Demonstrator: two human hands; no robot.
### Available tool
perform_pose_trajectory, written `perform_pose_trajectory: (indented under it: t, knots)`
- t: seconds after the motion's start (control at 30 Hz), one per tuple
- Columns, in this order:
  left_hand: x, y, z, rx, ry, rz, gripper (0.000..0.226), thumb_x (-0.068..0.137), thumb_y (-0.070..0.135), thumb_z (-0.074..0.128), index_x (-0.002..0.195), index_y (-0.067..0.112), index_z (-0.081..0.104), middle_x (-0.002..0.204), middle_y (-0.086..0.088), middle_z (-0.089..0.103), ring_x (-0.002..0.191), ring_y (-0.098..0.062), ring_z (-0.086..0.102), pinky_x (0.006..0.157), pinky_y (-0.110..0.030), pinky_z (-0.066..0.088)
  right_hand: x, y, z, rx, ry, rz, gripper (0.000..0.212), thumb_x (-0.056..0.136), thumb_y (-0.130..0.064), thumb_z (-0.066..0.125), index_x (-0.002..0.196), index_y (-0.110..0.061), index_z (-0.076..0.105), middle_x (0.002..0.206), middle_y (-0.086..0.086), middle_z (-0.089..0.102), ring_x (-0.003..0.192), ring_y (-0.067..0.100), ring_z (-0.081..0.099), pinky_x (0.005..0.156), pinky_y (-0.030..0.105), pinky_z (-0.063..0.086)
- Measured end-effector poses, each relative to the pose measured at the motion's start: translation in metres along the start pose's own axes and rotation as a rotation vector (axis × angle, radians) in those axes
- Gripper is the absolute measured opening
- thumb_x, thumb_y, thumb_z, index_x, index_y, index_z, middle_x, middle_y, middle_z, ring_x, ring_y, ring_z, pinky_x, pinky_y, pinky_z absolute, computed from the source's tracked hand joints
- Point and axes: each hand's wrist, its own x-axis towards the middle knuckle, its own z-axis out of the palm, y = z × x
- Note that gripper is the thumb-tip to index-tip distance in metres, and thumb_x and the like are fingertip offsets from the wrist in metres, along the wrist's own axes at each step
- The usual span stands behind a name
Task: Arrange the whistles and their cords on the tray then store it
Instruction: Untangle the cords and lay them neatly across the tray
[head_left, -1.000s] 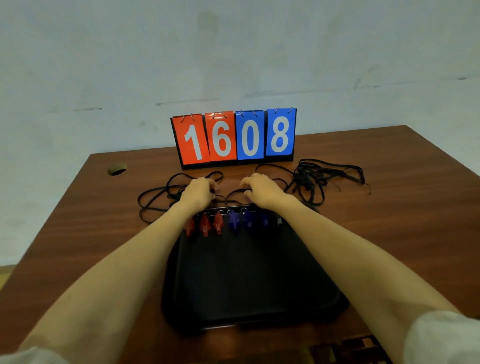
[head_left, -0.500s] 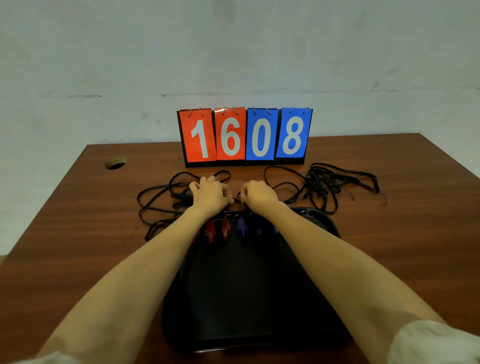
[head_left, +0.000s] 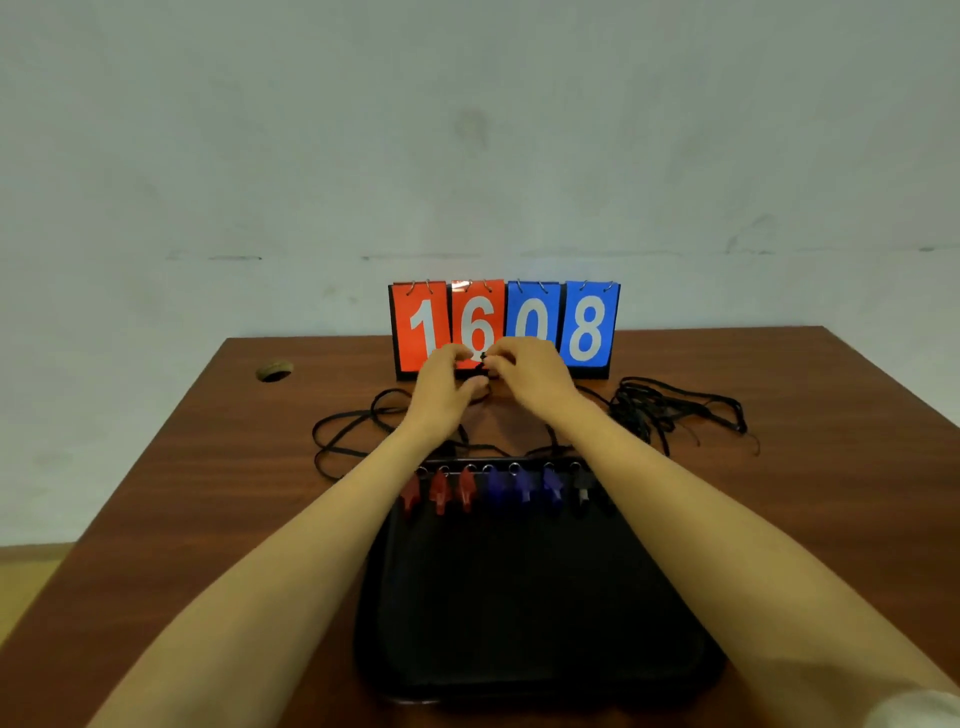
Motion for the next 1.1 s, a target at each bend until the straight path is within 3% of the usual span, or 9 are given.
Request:
perform_pose_trajectory:
  t: [0.1,0.23,0.4,0.5,0.63,0.73,0.87,0.93,1.1]
  knots:
    - [-0.001,0.036,-0.014,-0.072,-0.109,0.133,0.043,0.095,0.016,0.052,0.137,0.014,0.041,0.137,-0.003,0.050,0.125,-0.013,0.045,0.096,-0.012,0.031,-0.002,-0.027,-0.040,0.019,0.016,-0.116,0.024,0.095,-0.016,0.050,0.108,-0.014,0.070,0.106,0.003,0.070,0.095,0.017,0.062,0.088,0.034,0.052]
    - [0.016,0.083,-0.032,-0.069,-0.001,0.142,0.028,0.099,0.019,0.044,0.119,0.007,0.059,0.109,-0.012,0.064,0.092,-0.017,0.054,0.068,-0.010,0.038,-0.005,-0.051,-0.093,0.061,0.169,-0.184,0.021,0.093,-0.012,0.054,0.102,-0.009,0.073,0.102,0.004,0.072,0.091,0.014,0.062,0.086,0.025,0.048]
    - [0.034,0.113,-0.052,0.330,0.056,0.238,0.029,0.097,0.022,0.044,0.103,0.010,0.069,0.104,-0.013,0.061,0.097,-0.027,0.055,0.085,-0.040,0.045,-0.011,-0.061,-0.138,0.153,0.393,-0.192,0.019,0.094,-0.013,0.056,0.103,-0.008,0.072,0.105,0.004,0.072,0.099,0.017,0.065,0.088,0.021,0.047]
    - [0.038,0.120,-0.062,0.483,0.076,0.250,0.030,0.098,0.024,0.043,0.109,0.011,0.067,0.110,-0.011,0.056,0.100,-0.027,0.055,0.084,-0.040,0.046,-0.017,-0.067,-0.151,0.162,0.464,-0.213,0.020,0.094,-0.012,0.054,0.104,-0.008,0.071,0.105,0.006,0.070,0.091,0.019,0.066,0.087,0.028,0.052]
    - [0.034,0.111,-0.064,0.572,-0.063,0.080,0.027,0.097,0.019,0.046,0.106,-0.001,0.063,0.101,-0.016,0.061,0.092,-0.032,0.059,0.074,-0.034,0.044,-0.023,-0.071,-0.163,0.288,0.568,-0.171,0.019,0.096,-0.011,0.050,0.102,-0.007,0.068,0.104,0.010,0.065,0.077,0.019,0.063,0.080,0.032,0.054]
    - [0.028,0.089,-0.062,0.439,-0.007,-0.023,0.027,0.095,0.016,0.049,0.106,-0.003,0.065,0.099,-0.019,0.066,0.091,-0.032,0.062,0.076,-0.034,0.047,-0.023,-0.060,-0.164,0.255,0.501,-0.072,0.018,0.096,-0.012,0.048,0.102,-0.007,0.065,0.098,0.009,0.064,0.083,0.025,0.064,0.078,0.035,0.055]
    - [0.033,0.077,-0.057,-0.259,0.212,-0.188,0.026,0.093,0.010,0.054,0.111,-0.007,0.063,0.092,-0.016,0.066,0.068,-0.019,0.062,0.078,-0.034,0.054,-0.025,-0.035,-0.149,0.388,0.353,0.169,0.019,0.096,-0.010,0.044,0.102,-0.005,0.061,0.071,0.007,0.061,0.055,0.016,0.058,0.048,0.017,0.051]
    - [0.038,0.079,-0.054,-0.462,0.249,-0.215,0.023,0.093,0.008,0.054,0.110,-0.005,0.062,0.092,-0.014,0.063,0.071,-0.018,0.062,0.076,-0.030,0.056,-0.022,-0.023,-0.136,0.468,0.276,0.239,0.024,0.096,-0.007,0.041,0.106,-0.006,0.064,0.065,0.007,0.058,0.052,0.016,0.056,0.044,0.016,0.050]
    - [0.048,0.081,-0.047,-0.116,0.118,-0.045,0.019,0.094,0.013,0.052,0.096,0.005,0.069,0.066,-0.004,0.054,0.056,-0.015,0.045,0.058,-0.028,0.039,-0.010,-0.010,-0.095,0.392,0.166,0.266,0.035,0.094,0.003,0.031,0.096,-0.009,0.064,0.077,0.012,0.058,0.062,0.015,0.055,0.070,0.032,0.058]
